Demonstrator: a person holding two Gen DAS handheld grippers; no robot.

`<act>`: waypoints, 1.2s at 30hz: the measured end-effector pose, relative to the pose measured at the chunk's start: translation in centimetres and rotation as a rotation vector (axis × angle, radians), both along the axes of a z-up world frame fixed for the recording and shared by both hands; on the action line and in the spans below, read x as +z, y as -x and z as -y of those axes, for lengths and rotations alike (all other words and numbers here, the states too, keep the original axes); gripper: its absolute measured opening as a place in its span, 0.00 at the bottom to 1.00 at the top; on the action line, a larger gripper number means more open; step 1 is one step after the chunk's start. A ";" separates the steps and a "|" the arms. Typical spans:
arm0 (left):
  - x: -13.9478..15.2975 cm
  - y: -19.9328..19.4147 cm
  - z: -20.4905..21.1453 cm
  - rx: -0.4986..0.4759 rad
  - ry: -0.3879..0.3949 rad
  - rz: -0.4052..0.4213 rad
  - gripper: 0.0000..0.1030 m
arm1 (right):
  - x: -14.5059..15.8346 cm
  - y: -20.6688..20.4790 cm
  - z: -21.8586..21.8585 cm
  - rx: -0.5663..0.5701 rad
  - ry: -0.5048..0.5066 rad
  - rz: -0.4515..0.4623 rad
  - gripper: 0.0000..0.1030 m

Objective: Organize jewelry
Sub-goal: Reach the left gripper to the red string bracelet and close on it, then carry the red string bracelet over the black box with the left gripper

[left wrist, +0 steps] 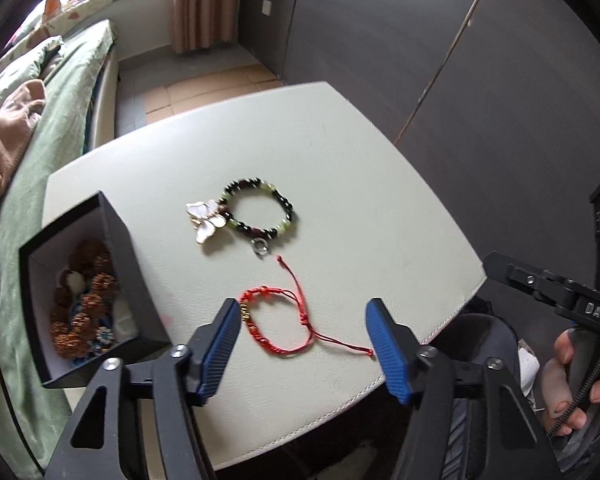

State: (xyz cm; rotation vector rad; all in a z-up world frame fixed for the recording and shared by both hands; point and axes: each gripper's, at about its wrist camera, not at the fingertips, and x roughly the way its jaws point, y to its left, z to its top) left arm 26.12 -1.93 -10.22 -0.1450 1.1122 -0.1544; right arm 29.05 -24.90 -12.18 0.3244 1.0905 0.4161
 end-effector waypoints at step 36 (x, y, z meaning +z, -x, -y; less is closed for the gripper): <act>3.7 0.5 -5.0 0.068 0.047 0.099 0.05 | -0.8 -0.9 -6.8 0.132 0.044 0.000 0.70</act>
